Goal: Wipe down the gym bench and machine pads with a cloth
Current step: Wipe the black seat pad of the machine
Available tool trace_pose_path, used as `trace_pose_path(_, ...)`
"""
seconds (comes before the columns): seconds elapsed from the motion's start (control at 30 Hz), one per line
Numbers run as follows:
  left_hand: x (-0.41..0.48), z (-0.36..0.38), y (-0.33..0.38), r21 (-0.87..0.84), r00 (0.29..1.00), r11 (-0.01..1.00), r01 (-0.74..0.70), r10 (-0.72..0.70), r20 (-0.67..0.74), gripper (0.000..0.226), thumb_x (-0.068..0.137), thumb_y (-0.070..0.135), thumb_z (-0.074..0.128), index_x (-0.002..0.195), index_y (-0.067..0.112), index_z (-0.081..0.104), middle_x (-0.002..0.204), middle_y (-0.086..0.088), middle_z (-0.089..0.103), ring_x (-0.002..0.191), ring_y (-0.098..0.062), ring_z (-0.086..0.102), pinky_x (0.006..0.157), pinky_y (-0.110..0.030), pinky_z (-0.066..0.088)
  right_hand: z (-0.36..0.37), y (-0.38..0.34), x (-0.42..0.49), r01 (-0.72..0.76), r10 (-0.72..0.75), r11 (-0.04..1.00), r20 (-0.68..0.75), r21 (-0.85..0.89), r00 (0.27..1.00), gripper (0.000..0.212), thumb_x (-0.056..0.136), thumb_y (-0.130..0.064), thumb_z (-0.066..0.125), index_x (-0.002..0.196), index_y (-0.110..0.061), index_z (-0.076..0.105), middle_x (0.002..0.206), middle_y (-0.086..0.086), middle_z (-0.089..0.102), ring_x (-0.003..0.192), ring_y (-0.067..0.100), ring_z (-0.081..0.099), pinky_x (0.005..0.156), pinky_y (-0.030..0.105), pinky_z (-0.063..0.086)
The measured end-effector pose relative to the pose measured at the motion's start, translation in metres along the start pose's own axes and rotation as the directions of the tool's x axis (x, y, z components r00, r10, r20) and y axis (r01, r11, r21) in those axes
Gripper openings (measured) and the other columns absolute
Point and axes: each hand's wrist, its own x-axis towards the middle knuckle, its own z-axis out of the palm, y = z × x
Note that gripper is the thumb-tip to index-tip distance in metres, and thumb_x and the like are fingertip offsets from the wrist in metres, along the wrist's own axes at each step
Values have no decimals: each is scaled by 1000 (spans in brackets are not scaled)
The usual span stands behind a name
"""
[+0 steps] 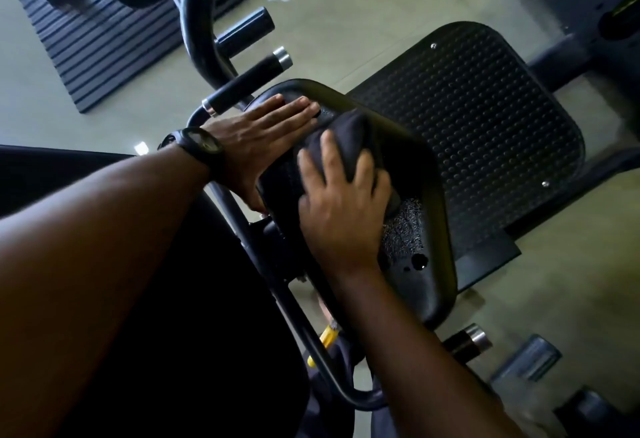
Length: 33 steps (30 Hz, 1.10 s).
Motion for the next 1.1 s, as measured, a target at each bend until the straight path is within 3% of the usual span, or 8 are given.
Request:
trace_pose_path(0.17,1,2,0,17,1000,1000,-15,15,-5,160,50,101,57,160,7,-12,168,-14,-16,156,-28,-13,127,-47,-6,-5,30,-79,240,-240,971,-1,16,971,55,86,-41,61,141,-34,57,157,1,45,123,39,45,94,54,38)
trace_pose_path(0.3,1,2,0,39,1000,999,9,-9,0,159,51,104,51,160,9,-15,168,-12,-19,156,-27,-16,126,-44,-12,-12,53,-40,-92,92,996,-1,-8,996,58,86,-42,57,143,-35,53,156,5,44,122,43,45,92,55,39)
trace_pose_path(0.43,1,3,0,61,1000,998,20,-20,3,160,49,105,49,160,9,-16,167,-13,-19,155,-26,-18,125,-42,-15,-10,25,29,-368,368,930,-1,21,930,62,86,-40,64,146,-33,50,158,6,41,131,45,44,100,57,36)
trace_pose_path(0.57,2,2,1,51,1000,999,17,-17,-6,158,50,106,47,160,11,-15,168,-14,-14,157,-28,-11,127,-46,-5,0,-15,-3,-67,67,998,10,13,998,55,85,-42,58,140,-33,57,157,3,44,127,42,45,101,53,34)
trace_pose_path(0.67,2,1,1,42,1000,999,6,-6,4,158,50,105,48,161,9,-10,169,-14,-13,157,-28,-11,127,-48,-3,0,2,-59,199,-201,976,5,88,980,53,86,-43,58,138,-32,60,156,2,46,122,38,48,97,53,37)
trace_pose_path(0.73,2,1,1,36,1000,999,8,-8,7,159,50,105,47,161,8,-10,169,-13,-14,156,-28,-12,127,-47,-5,-6,29,-68,162,-163,983,1,85,987,52,89,-49,58,138,-34,60,154,2,48,120,37,48,94,52,39)
trace_pose_path(0.93,2,0,1,45,1000,999,18,-19,20,158,51,107,45,160,10,-15,168,-12,-18,156,-26,-16,126,-44,-10,-12,26,17,-254,255,966,-13,56,967,50,97,-56,49,141,-34,57,156,5,44,130,44,46,95,51,37)
trace_pose_path(1.1,2,-4,2,60,997,998,34,-38,62,156,51,108,38,160,11,-16,168,-13,-18,156,-28,-15,126,-52,-4,4,-13,-25,82,-80,996,-52,44,995,39,94,-41,57,132,-32,64,153,3,50,126,43,51,98,52,36)
